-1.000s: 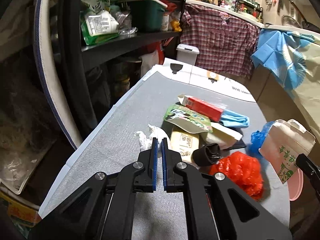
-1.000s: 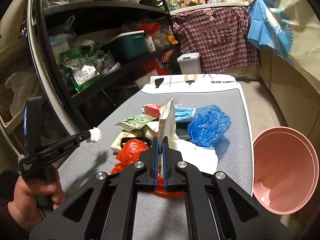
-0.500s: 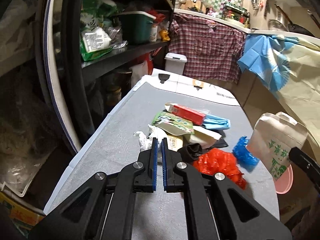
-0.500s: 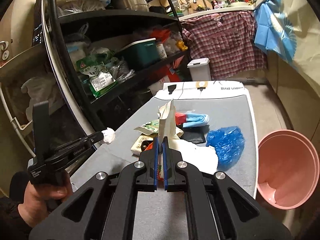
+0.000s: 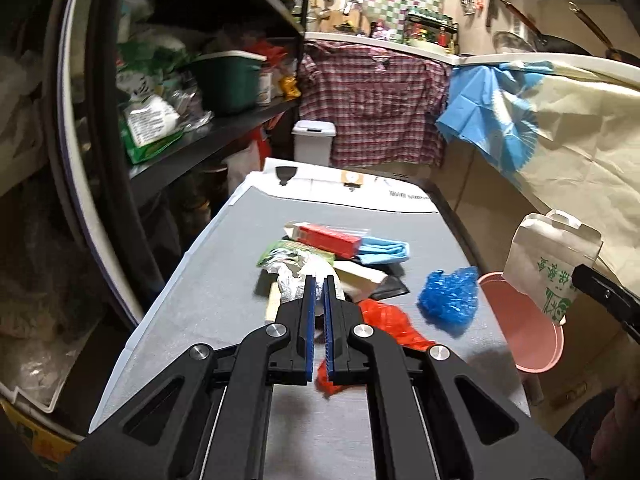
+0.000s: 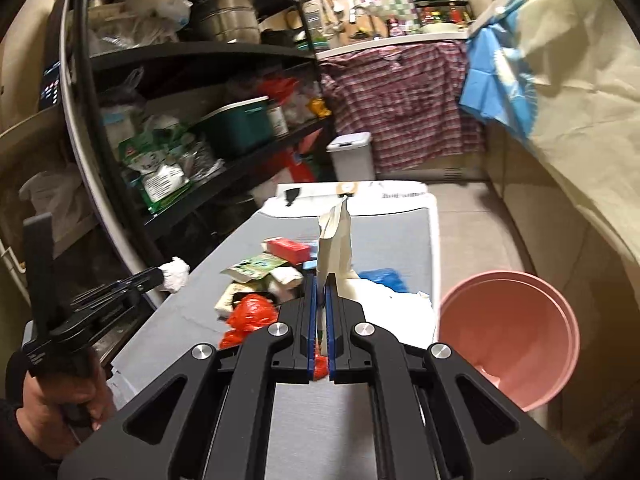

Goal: Collect trash
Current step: 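Carry the tissue and paper bag in both tools over the pink bin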

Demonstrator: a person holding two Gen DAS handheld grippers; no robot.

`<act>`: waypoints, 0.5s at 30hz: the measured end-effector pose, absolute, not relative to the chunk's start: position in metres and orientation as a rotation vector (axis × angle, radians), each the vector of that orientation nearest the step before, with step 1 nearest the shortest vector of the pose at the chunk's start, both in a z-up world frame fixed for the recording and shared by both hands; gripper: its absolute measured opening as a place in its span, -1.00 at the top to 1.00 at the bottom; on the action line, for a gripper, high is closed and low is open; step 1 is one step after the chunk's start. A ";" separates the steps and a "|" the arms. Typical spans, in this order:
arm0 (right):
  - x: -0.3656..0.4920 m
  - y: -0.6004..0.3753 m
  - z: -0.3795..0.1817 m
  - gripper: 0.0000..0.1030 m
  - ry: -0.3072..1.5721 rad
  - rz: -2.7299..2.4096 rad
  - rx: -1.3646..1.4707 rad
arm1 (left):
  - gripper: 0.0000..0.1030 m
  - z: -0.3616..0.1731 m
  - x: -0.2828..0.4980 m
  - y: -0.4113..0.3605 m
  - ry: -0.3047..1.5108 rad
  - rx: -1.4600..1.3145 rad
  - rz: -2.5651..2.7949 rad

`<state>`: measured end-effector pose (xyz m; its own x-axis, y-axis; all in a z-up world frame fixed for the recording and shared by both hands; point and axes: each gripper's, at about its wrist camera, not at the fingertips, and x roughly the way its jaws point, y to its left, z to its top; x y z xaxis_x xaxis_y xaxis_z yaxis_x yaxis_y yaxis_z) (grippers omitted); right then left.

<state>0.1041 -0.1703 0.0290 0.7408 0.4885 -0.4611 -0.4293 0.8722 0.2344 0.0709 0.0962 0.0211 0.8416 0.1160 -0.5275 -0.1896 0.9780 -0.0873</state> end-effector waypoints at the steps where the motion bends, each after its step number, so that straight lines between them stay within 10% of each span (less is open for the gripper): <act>1: 0.104 -0.175 0.030 0.91 0.535 0.496 0.119 | 0.92 0.023 0.071 0.092 0.547 -0.134 0.153; 15: 0.110 -0.235 0.038 0.91 0.497 0.322 0.112 | 0.92 0.038 0.080 0.031 0.543 -0.058 0.036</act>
<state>0.1104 -0.2350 0.0378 0.8301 0.3295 -0.4498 -0.2755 0.9437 0.1829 0.0798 0.0311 0.0385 0.8558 0.0193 -0.5169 -0.0500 0.9977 -0.0454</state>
